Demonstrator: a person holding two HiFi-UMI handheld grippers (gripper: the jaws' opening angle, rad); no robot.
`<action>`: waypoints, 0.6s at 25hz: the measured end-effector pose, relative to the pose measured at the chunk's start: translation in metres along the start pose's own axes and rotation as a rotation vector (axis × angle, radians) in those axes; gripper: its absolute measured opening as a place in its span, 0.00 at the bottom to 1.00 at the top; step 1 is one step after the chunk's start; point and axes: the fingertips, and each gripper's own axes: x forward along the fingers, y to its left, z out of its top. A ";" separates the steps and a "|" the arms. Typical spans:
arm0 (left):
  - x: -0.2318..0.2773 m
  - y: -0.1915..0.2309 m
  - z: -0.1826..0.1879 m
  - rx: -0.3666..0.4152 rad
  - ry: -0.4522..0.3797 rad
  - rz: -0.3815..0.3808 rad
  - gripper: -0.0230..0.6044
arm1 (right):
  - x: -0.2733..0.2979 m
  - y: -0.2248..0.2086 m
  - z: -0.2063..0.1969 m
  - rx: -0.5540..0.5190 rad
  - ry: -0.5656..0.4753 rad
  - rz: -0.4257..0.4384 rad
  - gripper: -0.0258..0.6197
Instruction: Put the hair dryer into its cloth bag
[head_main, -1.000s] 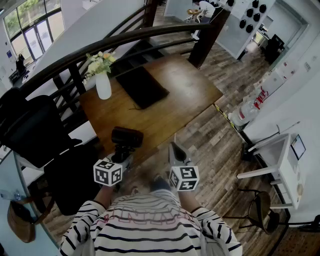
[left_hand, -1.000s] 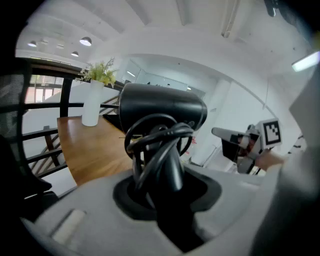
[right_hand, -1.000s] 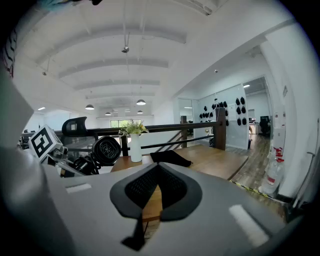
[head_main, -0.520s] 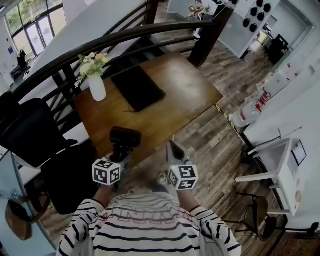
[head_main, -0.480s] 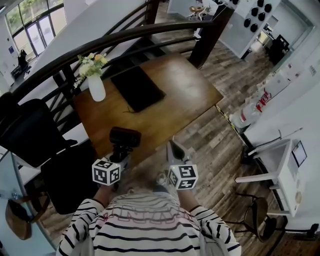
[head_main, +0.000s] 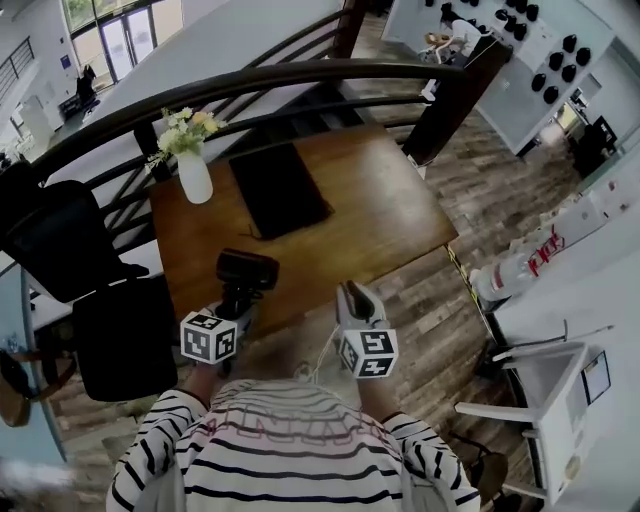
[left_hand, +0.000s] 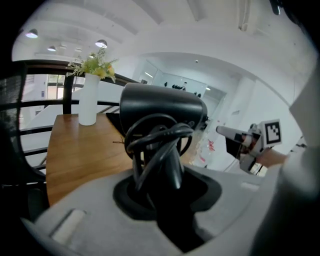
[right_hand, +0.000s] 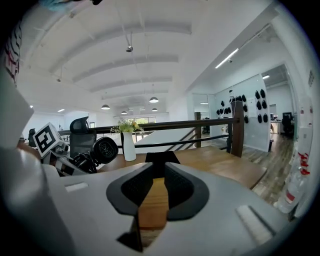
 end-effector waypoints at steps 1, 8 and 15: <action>0.009 -0.005 0.004 -0.008 -0.004 0.015 0.23 | 0.003 -0.014 0.002 -0.010 0.004 0.015 0.13; 0.041 -0.020 0.008 -0.097 -0.056 0.106 0.23 | 0.025 -0.064 0.005 -0.118 0.038 0.127 0.15; 0.066 -0.010 0.014 -0.156 -0.040 0.158 0.23 | 0.066 -0.083 -0.003 -0.232 0.099 0.198 0.18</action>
